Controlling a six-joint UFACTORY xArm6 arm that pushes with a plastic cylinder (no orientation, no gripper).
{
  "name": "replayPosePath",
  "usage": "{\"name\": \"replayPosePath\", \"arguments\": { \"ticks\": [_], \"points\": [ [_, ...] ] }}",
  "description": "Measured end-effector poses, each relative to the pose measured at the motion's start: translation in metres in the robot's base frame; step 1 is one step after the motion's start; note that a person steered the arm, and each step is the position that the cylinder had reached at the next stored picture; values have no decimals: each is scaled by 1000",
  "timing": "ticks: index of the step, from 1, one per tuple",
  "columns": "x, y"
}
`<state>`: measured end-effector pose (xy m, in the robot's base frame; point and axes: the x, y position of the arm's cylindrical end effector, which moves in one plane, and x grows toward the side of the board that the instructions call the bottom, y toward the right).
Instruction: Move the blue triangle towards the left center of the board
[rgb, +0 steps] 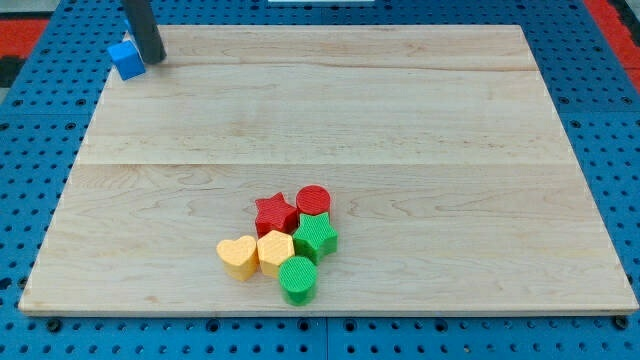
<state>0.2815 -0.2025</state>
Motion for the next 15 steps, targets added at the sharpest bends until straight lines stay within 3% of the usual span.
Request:
{"name": "replayPosePath", "arguments": {
  "ticks": [1,2,3,4,6,7,8,10,11,12,15],
  "points": [
    [63,-20],
    [75,-99],
    [71,-102],
    [34,-102],
    [-86,-103],
    [-90,-88],
    [-84,-11],
    [-22,-17],
    [-71,-54],
    [-59,25],
    [88,9]
  ]
}}
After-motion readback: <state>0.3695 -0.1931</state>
